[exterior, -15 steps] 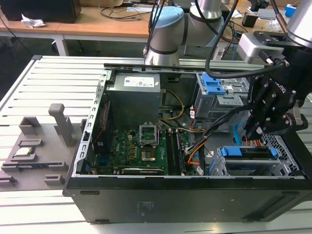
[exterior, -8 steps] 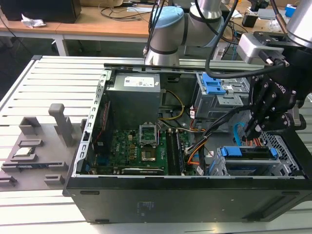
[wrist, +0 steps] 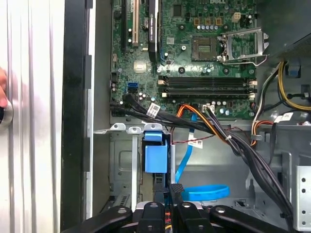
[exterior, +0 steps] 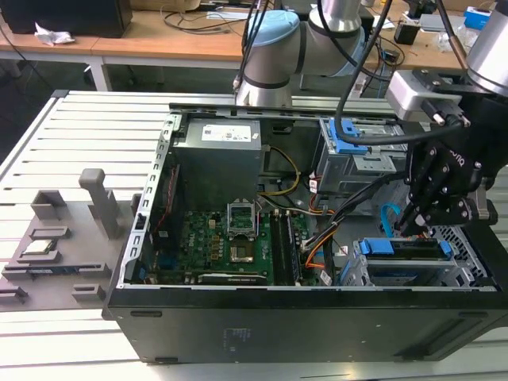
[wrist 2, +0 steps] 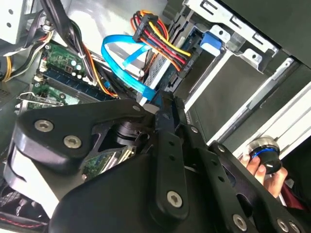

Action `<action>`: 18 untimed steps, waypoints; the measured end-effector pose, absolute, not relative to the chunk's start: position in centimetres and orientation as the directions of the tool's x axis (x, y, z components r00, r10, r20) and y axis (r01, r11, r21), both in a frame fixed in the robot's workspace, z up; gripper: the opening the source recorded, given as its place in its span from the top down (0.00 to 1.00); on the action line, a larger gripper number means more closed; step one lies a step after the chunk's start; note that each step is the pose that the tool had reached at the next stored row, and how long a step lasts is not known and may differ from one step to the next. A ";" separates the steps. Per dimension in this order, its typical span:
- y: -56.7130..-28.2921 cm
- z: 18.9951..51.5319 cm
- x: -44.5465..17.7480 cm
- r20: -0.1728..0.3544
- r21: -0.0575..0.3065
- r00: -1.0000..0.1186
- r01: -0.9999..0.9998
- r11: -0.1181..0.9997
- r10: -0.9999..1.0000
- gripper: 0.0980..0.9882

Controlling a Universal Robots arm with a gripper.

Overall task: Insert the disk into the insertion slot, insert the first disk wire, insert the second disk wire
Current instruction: 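Insert the second disk wire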

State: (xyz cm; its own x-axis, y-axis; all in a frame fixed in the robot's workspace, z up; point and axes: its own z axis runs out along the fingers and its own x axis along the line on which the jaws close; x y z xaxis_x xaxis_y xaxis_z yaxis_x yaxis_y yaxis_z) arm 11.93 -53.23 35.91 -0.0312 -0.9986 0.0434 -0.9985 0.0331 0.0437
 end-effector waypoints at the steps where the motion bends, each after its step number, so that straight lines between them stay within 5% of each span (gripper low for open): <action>1: -53.2 35.7 12.0 0.043 0.044 -0.031 -0.998 0.033 -0.999 0.93; 18: -53.3 34.3 13.1 0.044 0.044 -0.031 -0.998 0.033 -0.999 0.93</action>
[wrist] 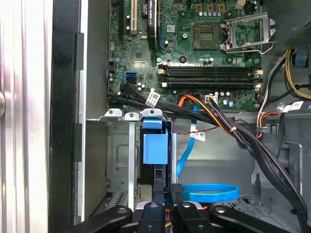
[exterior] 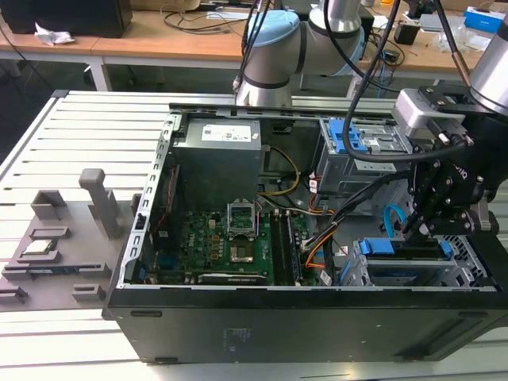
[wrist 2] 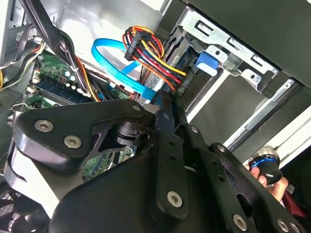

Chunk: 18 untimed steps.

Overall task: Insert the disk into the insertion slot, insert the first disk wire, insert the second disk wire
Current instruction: 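Insert the second disk wire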

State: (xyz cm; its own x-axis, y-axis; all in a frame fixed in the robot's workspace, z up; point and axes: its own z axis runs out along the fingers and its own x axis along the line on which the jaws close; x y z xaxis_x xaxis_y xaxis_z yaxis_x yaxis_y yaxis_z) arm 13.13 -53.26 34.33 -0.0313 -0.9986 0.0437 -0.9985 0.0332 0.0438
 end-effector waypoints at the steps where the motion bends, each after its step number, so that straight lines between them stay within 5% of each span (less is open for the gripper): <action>1: -53.3 34.3 13.1 0.044 0.044 -0.031 -0.998 0.033 -0.999 0.93; 18: -53.5 34.6 13.1 0.043 0.044 -0.030 -0.999 0.032 -0.999 0.93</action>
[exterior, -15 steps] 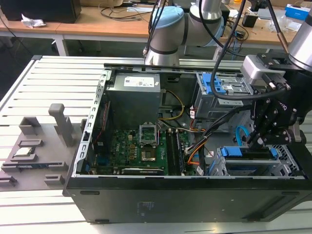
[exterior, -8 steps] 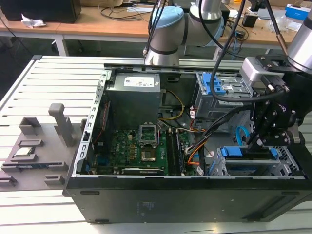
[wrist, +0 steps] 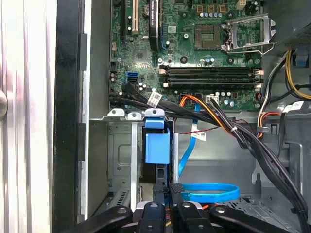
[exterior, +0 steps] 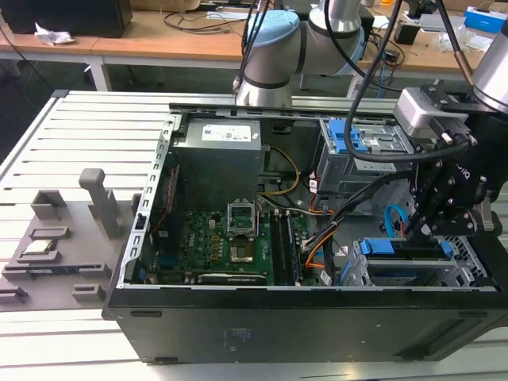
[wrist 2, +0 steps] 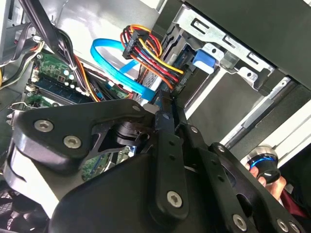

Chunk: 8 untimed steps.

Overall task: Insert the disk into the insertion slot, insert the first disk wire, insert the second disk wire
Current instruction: 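Insert the second disk wire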

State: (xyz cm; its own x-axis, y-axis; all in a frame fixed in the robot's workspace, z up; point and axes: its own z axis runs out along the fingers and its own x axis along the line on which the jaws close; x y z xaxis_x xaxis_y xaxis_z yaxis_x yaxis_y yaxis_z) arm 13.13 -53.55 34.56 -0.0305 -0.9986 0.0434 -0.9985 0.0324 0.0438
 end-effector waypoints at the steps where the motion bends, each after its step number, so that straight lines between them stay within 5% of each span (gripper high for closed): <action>1: -53.6 34.5 13.1 0.043 0.044 -0.030 -0.999 0.032 -0.999 0.93; 8: -53.6 34.3 13.1 0.043 0.044 -0.030 -0.999 0.032 -0.999 0.93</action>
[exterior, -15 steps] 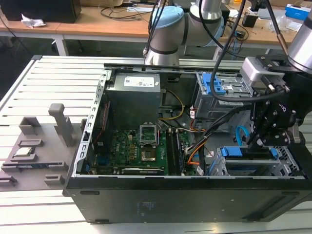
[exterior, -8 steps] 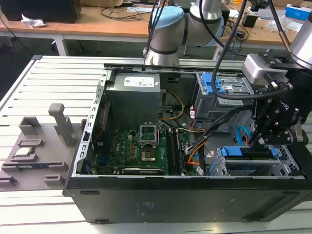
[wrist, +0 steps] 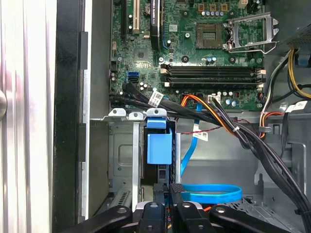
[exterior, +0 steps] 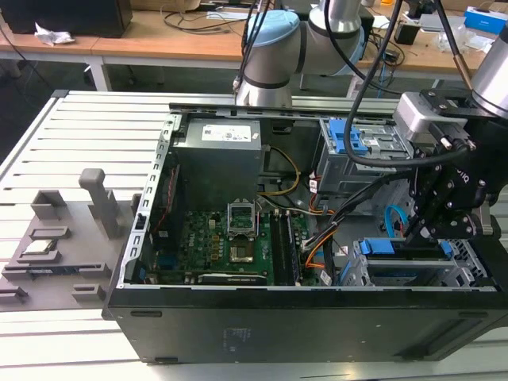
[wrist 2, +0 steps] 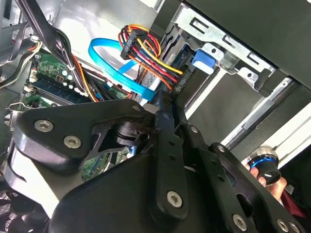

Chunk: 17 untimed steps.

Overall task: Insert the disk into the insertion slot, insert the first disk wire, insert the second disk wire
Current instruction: 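Insert the second disk wire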

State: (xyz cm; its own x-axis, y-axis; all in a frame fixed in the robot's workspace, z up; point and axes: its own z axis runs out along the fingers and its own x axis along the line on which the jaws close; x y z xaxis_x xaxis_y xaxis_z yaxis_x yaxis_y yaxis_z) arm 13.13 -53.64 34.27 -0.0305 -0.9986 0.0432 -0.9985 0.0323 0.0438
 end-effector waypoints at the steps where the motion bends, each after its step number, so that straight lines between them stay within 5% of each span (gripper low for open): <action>1: -53.7 34.2 13.1 0.043 0.044 -0.030 -0.999 0.032 -0.999 0.93; 17: -53.4 35.8 13.1 0.043 0.044 -0.030 -0.999 0.032 -0.999 0.84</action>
State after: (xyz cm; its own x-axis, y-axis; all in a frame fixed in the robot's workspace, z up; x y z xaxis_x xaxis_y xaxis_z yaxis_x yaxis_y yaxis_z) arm 13.13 -53.38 35.85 -0.0304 -0.9986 0.0434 -0.9985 0.0323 0.0437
